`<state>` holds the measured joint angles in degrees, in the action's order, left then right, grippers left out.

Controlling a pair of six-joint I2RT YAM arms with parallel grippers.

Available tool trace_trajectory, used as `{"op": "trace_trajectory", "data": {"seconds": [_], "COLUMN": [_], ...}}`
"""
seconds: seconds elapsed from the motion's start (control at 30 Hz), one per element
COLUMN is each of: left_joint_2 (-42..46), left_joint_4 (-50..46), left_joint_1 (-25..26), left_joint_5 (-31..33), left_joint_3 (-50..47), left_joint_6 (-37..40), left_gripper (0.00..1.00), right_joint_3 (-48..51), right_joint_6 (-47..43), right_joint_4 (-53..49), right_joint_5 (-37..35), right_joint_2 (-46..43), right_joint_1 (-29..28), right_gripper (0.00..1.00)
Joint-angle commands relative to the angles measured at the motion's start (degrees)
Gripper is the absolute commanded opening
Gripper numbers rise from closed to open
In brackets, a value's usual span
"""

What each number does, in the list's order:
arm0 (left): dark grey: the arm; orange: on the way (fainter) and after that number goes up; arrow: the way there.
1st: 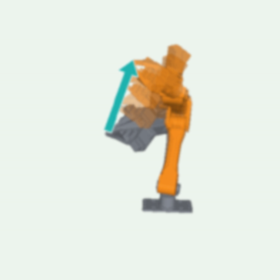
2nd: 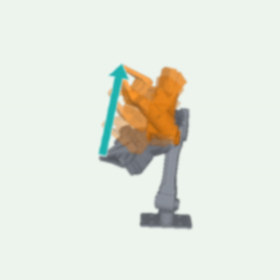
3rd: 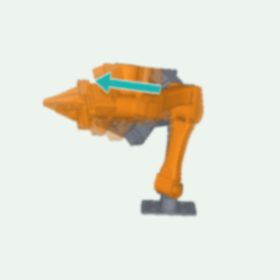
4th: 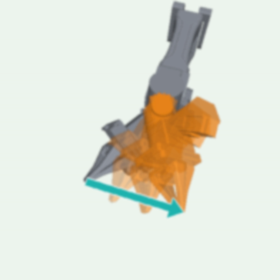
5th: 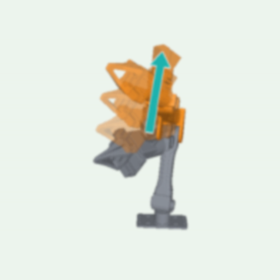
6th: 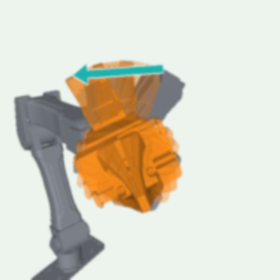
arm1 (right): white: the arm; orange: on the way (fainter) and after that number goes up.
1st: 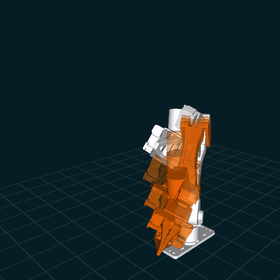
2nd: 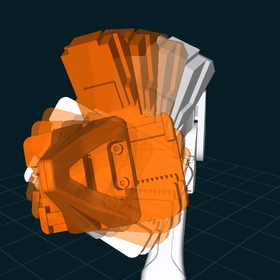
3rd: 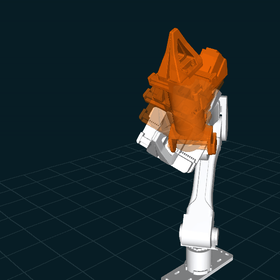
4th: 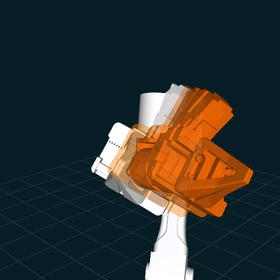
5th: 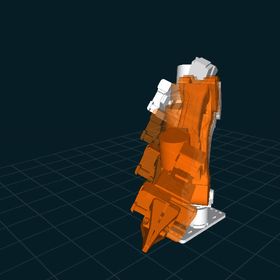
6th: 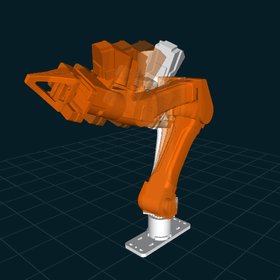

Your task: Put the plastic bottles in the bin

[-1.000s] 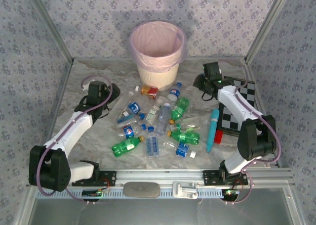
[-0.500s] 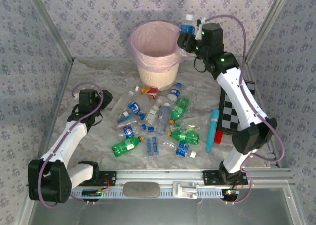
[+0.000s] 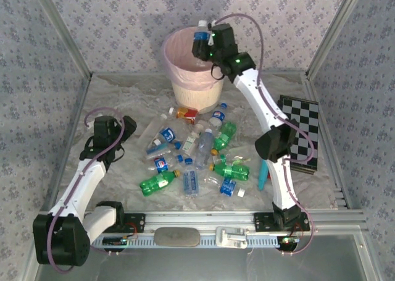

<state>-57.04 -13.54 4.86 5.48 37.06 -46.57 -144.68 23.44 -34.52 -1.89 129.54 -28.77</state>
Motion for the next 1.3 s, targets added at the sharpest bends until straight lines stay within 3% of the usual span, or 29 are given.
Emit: {"op": "trace_trajectory", "data": {"seconds": [0.0, 0.17, 0.43, 0.73, 0.9, 1.27], "left_joint_2": [0.46, -0.52, -1.06, -1.47, -4.13, -15.76], "left_joint_4": [-0.43, 0.17, -0.04, -0.35, -1.53, -10.97], "left_joint_1": [-0.55, -0.54, -0.62, -0.62, -0.57, -0.47], "left_joint_5": [-1.25, -2.52, -3.44, -4.11, -5.91, -13.7], "left_joint_3": [-0.06, 0.53, 1.5, 2.29, 4.92, 17.43], "left_joint_6": [1.04, 0.88, 0.8, 1.33, 5.34, 21.42], "left_gripper": [1.0, 1.0, 1.0, 1.0, 1.0, 1.0], "right_joint_3": [-3.15, -3.17, -3.29, -3.43, -2.67, 14.89], "right_joint_6": [-0.73, 1.07, 1.12, -0.5, -1.03, 0.76], "right_joint_4": [-1.78, -1.63, 2.05, 4.6, 3.33, 0.58], "right_joint_5": [-2.46, -2.2, -0.52, 1.15, 2.89, 5.78], "right_joint_2": [1.61, 3.68, 3.5, -0.71, -5.09, -20.22], "right_joint_1": [-0.36, -0.4, -0.42, -0.14, 0.54, 2.96], "right_gripper": [0.48, 0.54, 0.99, 1.0, 1.0, 1.0]}}
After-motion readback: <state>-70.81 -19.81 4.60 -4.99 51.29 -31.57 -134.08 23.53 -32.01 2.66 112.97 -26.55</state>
